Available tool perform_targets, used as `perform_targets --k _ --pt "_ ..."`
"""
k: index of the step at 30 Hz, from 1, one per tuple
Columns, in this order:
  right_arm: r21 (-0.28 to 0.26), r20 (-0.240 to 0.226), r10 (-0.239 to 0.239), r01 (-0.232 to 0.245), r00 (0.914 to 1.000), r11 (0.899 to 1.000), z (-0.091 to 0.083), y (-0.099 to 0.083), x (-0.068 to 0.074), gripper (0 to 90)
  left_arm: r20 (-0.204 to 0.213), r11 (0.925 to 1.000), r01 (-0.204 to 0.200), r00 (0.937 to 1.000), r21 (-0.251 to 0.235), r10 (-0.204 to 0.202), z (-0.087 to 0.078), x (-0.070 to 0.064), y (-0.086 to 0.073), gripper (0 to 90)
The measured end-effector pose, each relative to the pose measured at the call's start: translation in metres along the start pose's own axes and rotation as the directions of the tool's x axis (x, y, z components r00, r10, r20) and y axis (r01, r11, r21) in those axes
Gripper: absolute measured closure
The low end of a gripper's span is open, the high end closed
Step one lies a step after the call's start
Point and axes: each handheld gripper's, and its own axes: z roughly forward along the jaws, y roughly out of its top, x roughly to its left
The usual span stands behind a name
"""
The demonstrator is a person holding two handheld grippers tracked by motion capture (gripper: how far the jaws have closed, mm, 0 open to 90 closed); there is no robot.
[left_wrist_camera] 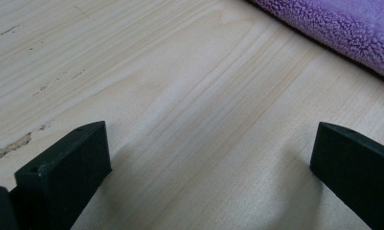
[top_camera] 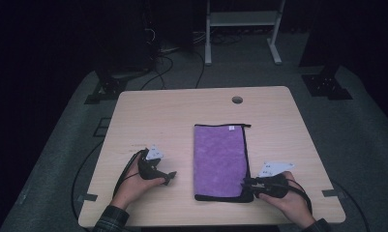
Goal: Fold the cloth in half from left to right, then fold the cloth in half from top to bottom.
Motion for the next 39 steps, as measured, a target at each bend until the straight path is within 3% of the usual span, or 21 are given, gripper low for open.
perform_targets --k 5,11,15,24,32,36,39 --pt "-0.026 0.000 0.034 -0.034 0.9994 0.999 -0.015 -0.008 -0.002 66.1 0.004 1.0000 -0.003 1.0000 -0.001 0.003 0.000 0.000 0.000 0.0" --pt "-0.077 0.029 0.046 -0.044 0.9985 0.996 -0.028 -0.014 -0.009 50.9 0.006 1.0000 -0.006 1.0000 -0.001 0.006 0.000 0.000 0.000 0.0" --pt "-0.101 0.062 0.047 -0.041 0.9970 0.994 -0.024 -0.010 -0.022 44.2 0.006 1.0000 -0.006 1.0000 -0.001 0.006 0.000 0.000 0.000 0.0" --pt "-0.129 0.099 0.056 -0.043 0.9936 0.991 -0.008 0.007 -0.053 40.0 0.009 0.9999 -0.008 0.9999 -0.008 0.008 -0.001 -0.001 0.000 0.3" --pt "-0.136 0.116 0.075 -0.059 0.9904 0.989 0.003 0.022 -0.080 38.8 -0.011 0.9989 0.010 0.9999 -0.045 -0.010 -0.002 0.001 0.001 16.4" --pt "-0.131 0.121 0.081 -0.065 0.9893 0.989 0.010 0.029 -0.093 38.8 -0.016 0.9988 0.016 0.9997 -0.046 -0.017 0.000 0.003 0.006 32.0" --pt "-0.137 0.127 0.089 -0.071 0.9879 0.988 0.015 0.034 -0.102 39.7 0.006 0.9985 0.036 0.9993 -0.041 -0.036 0.003 0.007 0.013 41.3"
